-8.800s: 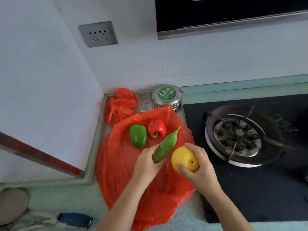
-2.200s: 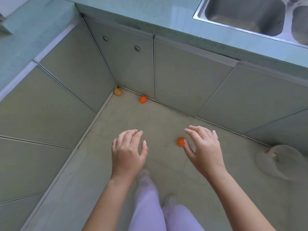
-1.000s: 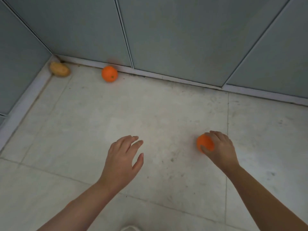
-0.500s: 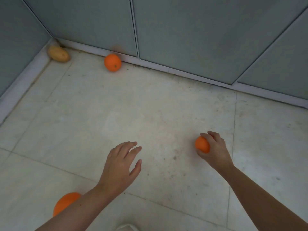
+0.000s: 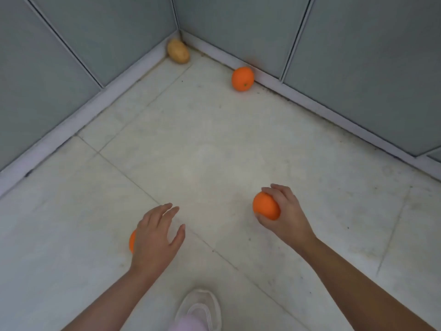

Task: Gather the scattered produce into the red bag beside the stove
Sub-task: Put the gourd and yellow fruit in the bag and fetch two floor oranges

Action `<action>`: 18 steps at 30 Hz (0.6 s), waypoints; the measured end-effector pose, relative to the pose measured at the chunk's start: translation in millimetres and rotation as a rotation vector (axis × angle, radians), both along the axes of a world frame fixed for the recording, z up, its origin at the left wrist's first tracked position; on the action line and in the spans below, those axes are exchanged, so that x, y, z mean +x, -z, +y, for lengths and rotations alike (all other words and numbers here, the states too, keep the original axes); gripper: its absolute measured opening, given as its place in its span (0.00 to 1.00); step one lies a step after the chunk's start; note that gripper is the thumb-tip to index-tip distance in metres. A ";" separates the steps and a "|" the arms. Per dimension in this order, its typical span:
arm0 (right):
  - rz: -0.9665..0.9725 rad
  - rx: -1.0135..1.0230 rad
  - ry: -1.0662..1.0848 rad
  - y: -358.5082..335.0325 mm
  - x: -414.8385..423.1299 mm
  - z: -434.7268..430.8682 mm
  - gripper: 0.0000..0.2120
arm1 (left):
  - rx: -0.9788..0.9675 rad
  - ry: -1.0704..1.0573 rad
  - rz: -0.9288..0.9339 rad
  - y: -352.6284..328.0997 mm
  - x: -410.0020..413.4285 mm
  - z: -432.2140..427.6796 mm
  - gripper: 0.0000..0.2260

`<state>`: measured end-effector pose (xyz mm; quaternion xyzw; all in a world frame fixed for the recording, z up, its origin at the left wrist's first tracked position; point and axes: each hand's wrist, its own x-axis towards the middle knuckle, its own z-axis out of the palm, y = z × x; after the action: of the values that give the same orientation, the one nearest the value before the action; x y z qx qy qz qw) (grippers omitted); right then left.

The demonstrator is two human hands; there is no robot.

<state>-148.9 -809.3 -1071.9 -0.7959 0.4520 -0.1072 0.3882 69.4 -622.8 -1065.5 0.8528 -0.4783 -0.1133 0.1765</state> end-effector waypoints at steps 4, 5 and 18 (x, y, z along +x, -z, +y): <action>-0.032 0.021 -0.096 -1.6 30.4 17.1 0.28 | 0.049 -0.142 0.019 5.1 14.3 31.5 0.23; -0.039 0.030 -0.117 -1.1 36.6 21.4 0.28 | 0.056 -0.174 0.027 6.9 15.9 37.9 0.23; -0.055 0.151 -0.170 7.3 46.6 48.8 0.28 | 0.144 -0.450 0.277 28.7 17.2 61.1 0.30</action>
<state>-102.3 -760.5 -1079.2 -0.7968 0.3786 -0.0614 0.4670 86.5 -561.7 -1094.3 0.9243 -0.2390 -0.2205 0.1997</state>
